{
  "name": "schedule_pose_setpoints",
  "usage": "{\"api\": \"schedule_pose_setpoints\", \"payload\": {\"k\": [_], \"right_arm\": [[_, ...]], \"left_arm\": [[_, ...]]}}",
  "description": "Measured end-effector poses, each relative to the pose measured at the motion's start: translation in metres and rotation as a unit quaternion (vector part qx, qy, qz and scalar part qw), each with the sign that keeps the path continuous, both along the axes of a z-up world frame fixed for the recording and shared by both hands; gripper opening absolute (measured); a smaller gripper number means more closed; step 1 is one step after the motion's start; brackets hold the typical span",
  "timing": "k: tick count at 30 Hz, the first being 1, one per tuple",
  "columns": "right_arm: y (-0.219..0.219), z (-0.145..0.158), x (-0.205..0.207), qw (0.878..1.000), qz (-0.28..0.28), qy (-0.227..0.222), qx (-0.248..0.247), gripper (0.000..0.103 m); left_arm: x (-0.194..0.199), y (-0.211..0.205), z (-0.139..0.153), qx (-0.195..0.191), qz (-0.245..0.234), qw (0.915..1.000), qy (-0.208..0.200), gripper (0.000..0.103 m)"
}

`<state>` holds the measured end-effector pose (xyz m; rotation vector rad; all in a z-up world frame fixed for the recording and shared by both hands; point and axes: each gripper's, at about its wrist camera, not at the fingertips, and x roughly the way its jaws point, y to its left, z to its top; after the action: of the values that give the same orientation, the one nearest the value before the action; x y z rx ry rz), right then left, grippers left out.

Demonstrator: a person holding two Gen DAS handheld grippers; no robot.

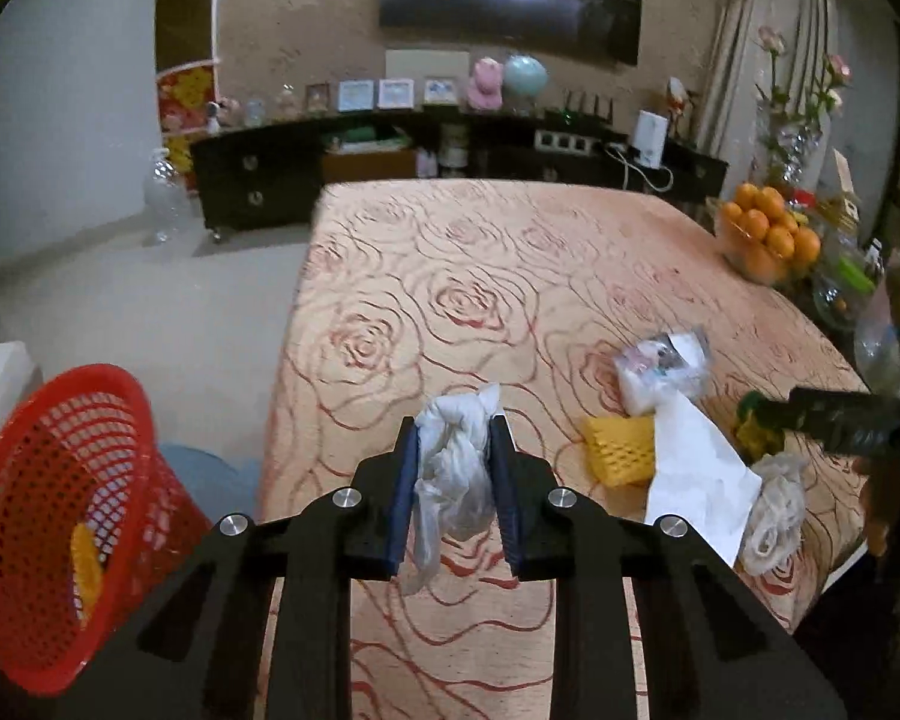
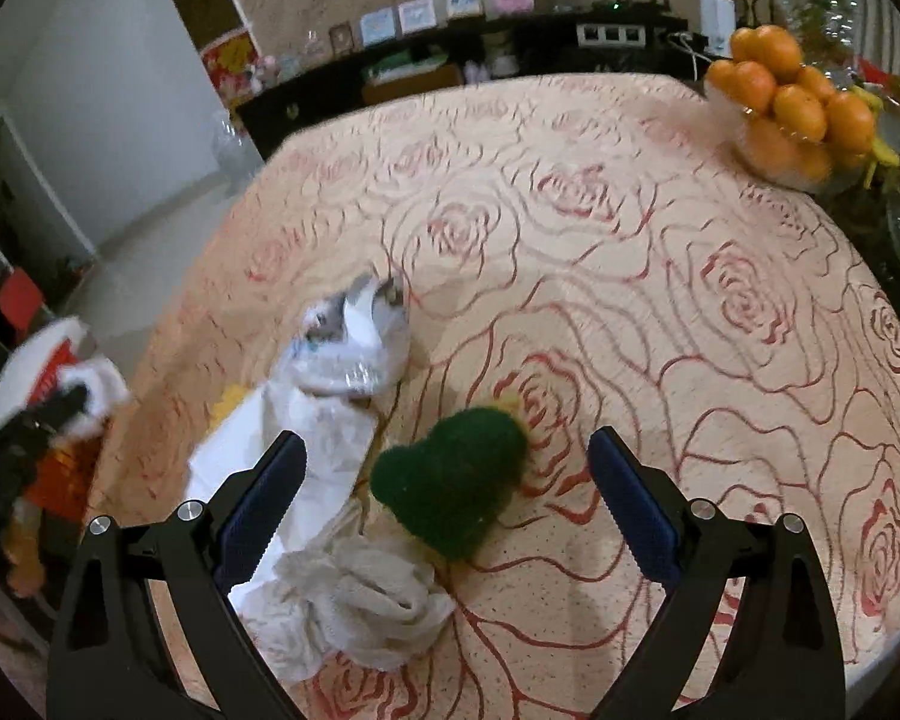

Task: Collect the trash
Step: 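Grasp the white plastic scrap with the left tool while the right tool grasps the green sponge, then carry both items over the wastebasket and open both tools to drop them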

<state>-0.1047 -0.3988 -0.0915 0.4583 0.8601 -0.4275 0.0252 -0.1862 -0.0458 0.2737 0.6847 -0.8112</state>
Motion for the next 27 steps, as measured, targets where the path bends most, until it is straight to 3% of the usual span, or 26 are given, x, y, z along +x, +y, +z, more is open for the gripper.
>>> {"api": "schedule_pose_setpoints", "payload": {"k": [6,11,15,22,27], "right_arm": [[0.009,-0.018,0.013,0.998,0.011,0.053,-0.027,0.066],[0.004,-0.017,0.011,0.998,-0.002,0.051,-0.030,0.044],[0.000,-0.014,0.010,0.999,-0.013,0.042,-0.029,0.040],[-0.004,0.011,0.002,0.998,-0.031,-0.014,-0.046,0.039],[0.005,0.029,0.007,0.997,-0.015,-0.049,-0.061,0.039]], "left_arm": [[-0.002,0.008,0.007,0.004,0.018,0.9993,-0.031,0.023],[0.000,0.017,0.014,-0.003,0.032,0.9984,-0.046,0.023],[0.002,0.023,0.017,-0.005,0.045,0.9976,-0.052,0.023],[0.008,0.036,0.024,-0.010,0.070,0.9956,-0.061,0.023],[0.014,0.046,0.028,-0.008,0.092,0.9933,-0.069,0.023]]}}
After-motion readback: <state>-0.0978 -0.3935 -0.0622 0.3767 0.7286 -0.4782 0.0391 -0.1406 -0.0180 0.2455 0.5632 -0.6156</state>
